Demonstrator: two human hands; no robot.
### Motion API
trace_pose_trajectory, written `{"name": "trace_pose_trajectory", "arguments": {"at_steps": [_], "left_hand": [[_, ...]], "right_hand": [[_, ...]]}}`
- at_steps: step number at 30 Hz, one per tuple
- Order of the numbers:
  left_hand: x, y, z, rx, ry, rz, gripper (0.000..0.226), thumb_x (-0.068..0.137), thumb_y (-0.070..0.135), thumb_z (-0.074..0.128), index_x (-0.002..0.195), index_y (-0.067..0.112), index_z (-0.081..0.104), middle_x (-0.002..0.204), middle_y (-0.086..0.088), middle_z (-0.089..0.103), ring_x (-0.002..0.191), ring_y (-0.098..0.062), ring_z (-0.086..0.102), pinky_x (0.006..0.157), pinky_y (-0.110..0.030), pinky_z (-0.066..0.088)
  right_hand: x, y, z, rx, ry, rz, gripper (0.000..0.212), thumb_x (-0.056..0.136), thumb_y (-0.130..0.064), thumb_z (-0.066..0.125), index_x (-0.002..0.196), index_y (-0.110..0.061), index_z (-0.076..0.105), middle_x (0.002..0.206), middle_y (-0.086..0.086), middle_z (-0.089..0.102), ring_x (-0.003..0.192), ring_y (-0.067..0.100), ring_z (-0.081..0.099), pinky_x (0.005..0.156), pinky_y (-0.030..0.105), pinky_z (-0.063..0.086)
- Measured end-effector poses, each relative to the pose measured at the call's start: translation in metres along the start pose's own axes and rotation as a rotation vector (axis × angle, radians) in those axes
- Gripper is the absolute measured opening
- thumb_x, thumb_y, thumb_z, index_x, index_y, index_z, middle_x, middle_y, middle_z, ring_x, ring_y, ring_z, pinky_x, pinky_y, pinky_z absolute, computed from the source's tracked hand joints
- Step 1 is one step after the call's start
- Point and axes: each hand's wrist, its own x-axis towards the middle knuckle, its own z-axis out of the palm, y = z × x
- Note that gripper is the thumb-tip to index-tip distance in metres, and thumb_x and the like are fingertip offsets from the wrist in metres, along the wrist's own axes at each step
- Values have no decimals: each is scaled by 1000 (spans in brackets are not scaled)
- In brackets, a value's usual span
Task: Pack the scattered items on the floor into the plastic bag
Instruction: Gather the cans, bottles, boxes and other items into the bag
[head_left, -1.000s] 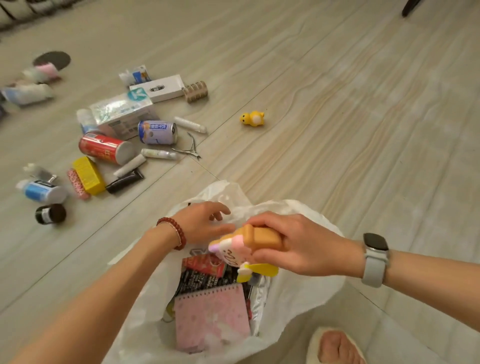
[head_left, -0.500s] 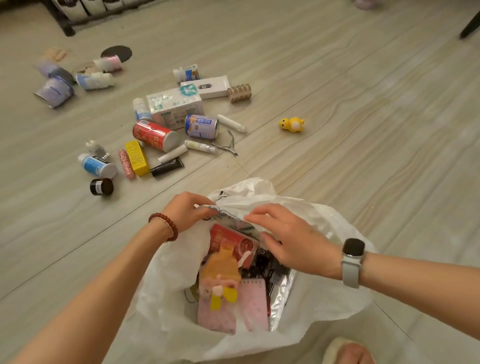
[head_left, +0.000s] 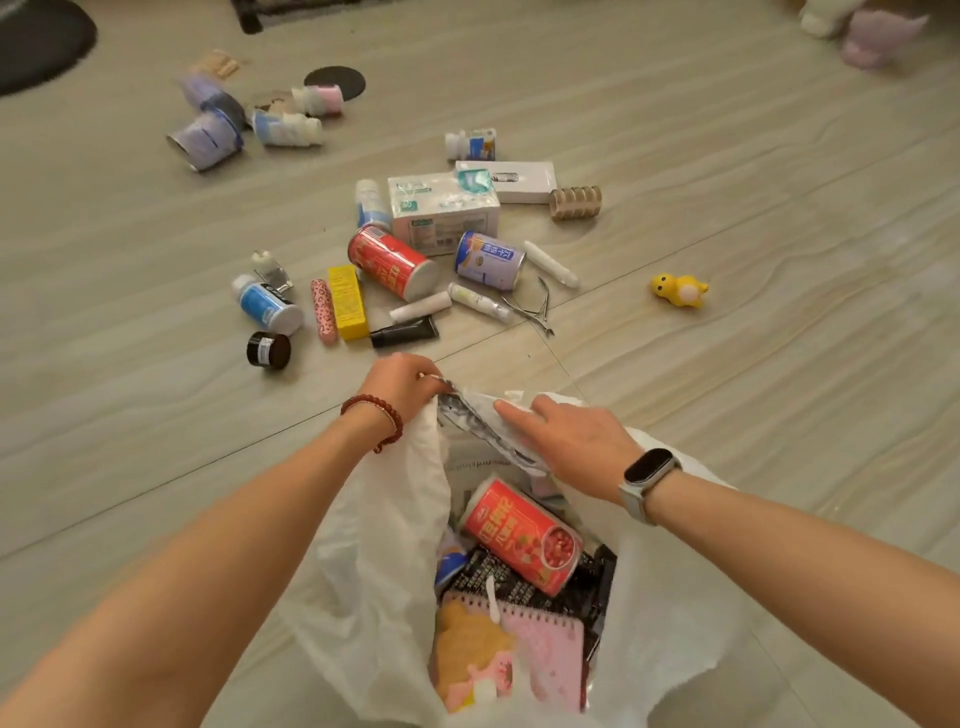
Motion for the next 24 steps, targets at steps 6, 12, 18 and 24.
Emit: {"name": "trace_pose_trajectory", "arguments": {"at_steps": [6,12,18,24], "left_hand": [[36,-47,-3,96,-2,-63,41,80,39,64,113,16,58,110,-14,65,99,-29,59,83,-34,47],[25,-49,10,140,55,155,53,87,34,55,136,24,38,141,-6,40,128,-25,40,103,-43,38],[-37,-46,21,508,28,505,61,81,53,27,129,23,49,135,-3,54,127,-23,49,101,-53,37],[-34,-76,18,586,-282,309,69,91,57,21,144,27,-9,156,3,-12,144,-16,-14,111,-56,-13]], "right_hand": [[53,13,14,-119,81,-42,64,71,-6,70,128,-25,49,77,5,58,51,18,52,40,22,27],[61,7,9,101,-177,103,62,86,1,37,138,-33,31,146,1,32,131,22,31,105,40,25],[39,-8,-26,-46,14,-213,46,81,-25,38,127,-23,44,129,4,58,124,21,47,106,44,21],[43,-15,-24,-403,-381,-410,66,71,-53,48,133,-32,41,138,3,51,127,25,47,102,52,38]]}}
